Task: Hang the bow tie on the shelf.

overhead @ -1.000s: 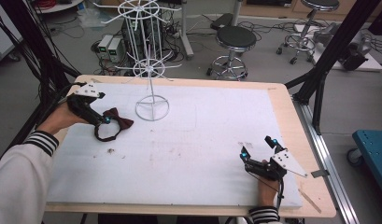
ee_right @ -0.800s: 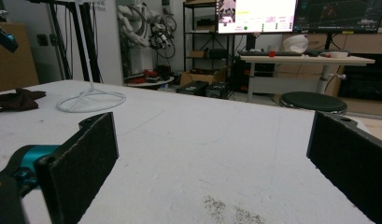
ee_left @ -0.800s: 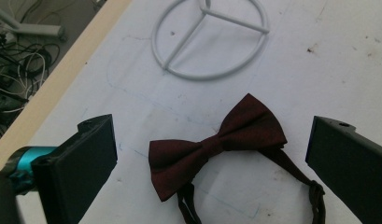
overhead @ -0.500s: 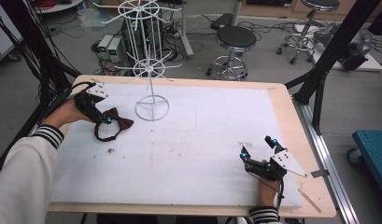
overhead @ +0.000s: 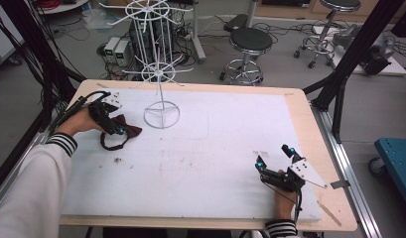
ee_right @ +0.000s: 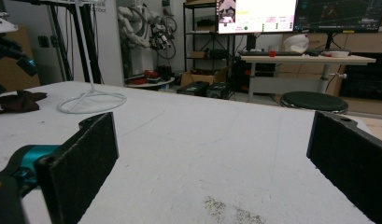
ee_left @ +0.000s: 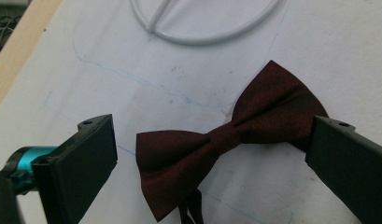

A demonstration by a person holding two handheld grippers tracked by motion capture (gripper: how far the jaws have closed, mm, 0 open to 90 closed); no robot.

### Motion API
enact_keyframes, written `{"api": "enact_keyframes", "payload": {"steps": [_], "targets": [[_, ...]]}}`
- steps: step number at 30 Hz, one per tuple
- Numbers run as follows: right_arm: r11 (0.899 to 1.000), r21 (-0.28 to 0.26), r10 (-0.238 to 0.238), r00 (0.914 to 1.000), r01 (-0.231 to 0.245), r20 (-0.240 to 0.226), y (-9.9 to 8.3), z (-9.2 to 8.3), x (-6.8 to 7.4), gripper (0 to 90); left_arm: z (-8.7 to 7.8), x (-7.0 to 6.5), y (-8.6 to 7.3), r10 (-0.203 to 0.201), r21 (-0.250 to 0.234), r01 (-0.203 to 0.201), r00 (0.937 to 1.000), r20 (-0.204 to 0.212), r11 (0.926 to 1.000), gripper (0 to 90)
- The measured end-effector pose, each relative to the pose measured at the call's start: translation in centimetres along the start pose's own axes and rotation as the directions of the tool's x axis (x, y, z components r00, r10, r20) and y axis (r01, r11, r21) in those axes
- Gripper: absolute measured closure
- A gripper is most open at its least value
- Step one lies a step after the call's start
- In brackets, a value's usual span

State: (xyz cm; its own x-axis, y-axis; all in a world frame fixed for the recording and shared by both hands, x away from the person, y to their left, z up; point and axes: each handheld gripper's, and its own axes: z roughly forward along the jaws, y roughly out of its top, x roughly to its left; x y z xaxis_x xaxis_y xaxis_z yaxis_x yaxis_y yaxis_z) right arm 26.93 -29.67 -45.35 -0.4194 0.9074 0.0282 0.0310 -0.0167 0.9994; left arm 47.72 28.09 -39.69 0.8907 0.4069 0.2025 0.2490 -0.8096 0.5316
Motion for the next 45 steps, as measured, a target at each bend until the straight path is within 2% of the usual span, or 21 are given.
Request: {"api": "enact_keyframes", "payload": {"steps": [1, 3, 7, 9, 12, 21, 28, 37, 38, 41, 42, 43, 45], "targets": [[1.0, 0.003, -0.003, 1.0, 0.003, 0.0, 0.0, 0.0, 0.0, 1.4, 0.1, 0.0, 0.0, 0.008, 0.008, -0.008, 1.0, 0.005, 0.9999, 2.6], [1.0, 0.001, -0.002, 1.0, 0.002, 0.0, 0.0, 0.0, 0.0, 1.4, 0.4, 0.0, 0.0, 0.027, 0.005, -0.027, 0.9996, 0.007, 0.9996, 8.8], [1.0, 0.002, -0.003, 1.0, 0.003, 0.001, 0.0, 0.0, 0.0, 1.3, 0.9, 0.0, -0.1, 0.027, 0.027, -0.028, 0.9994, 0.021, 0.9993, 10.0], [1.0, 0.003, -0.002, 1.0, 0.002, 0.001, 0.0, 0.0, 0.0, 1.4, 1.0, 0.0, -0.2, 0.028, 0.035, -0.028, 0.9995, 0.014, 0.999, 11.0], [1.0, 0.002, -0.004, 1.0, 0.004, 0.002, 0.0, 0.0, 0.0, 1.4, 1.0, 0.1, -0.3, 0.036, 0.049, -0.036, 0.9993, 0.003, 0.9981, 14.7], [1.0, 0.003, -0.004, 1.0, 0.004, 0.001, 0.0, 0.0, 0.0, 1.4, 1.2, -0.2, -0.2, 0.066, 0.071, -0.069, 0.9972, 0.035, 0.9951, 29.2], [1.0, 0.001, -0.003, 1.0, 0.003, 0.001, 0.0, 0.0, 0.0, 1.4, 1.2, -0.2, -0.4, 0.072, 0.084, -0.076, 0.9965, 0.043, 0.9936, 35.1], [1.0, 0.002, -0.003, 1.0, 0.003, 0.001, 0.0, 0.0, 0.0, 1.3, 1.5, -0.1, -0.5, 0.055, 0.098, -0.059, 0.9975, 0.044, 0.9934, 41.9], [1.0, 0.003, -0.004, 1.0, 0.004, 0.001, 0.0, 0.0, 0.0, 1.4, 1.6, -0.1, -0.5, 0.053, 0.112, -0.057, 0.9979, 0.036, 0.9921, 44.0], [1.0, 0.003, -0.004, 1.0, 0.004, 0.001, 0.0, 0.0, 0.0, 1.4, 1.6, -0.1, -0.5, 0.029, 0.118, -0.033, 0.999, 0.033, 0.9924, 47.3], [1.0, 0.001, -0.001, 1.0, 0.001, 0.001, 0.0, 0.0, 0.0, 1.4, 1.6, -0.1, -0.4, 0.028, 0.117, -0.031, 0.9993, 0.025, 0.9926, 51.1], [1.0, 0.003, -0.003, 1.0, 0.003, 0.001, 0.0, 0.0, 0.0, 1.4, 1.6, -0.2, -0.3, 0.036, 0.128, -0.036, 0.9993, 0.0, 0.9911, 56.3], [1.0, 0.003, -0.002, 1.0, 0.002, 0.001, 0.0, 0.0, 0.0, 1.4, 1.7, -0.2, -0.2, 0.031, 0.136, -0.03, 0.9995, -0.003, 0.9903, 59.9]]}}
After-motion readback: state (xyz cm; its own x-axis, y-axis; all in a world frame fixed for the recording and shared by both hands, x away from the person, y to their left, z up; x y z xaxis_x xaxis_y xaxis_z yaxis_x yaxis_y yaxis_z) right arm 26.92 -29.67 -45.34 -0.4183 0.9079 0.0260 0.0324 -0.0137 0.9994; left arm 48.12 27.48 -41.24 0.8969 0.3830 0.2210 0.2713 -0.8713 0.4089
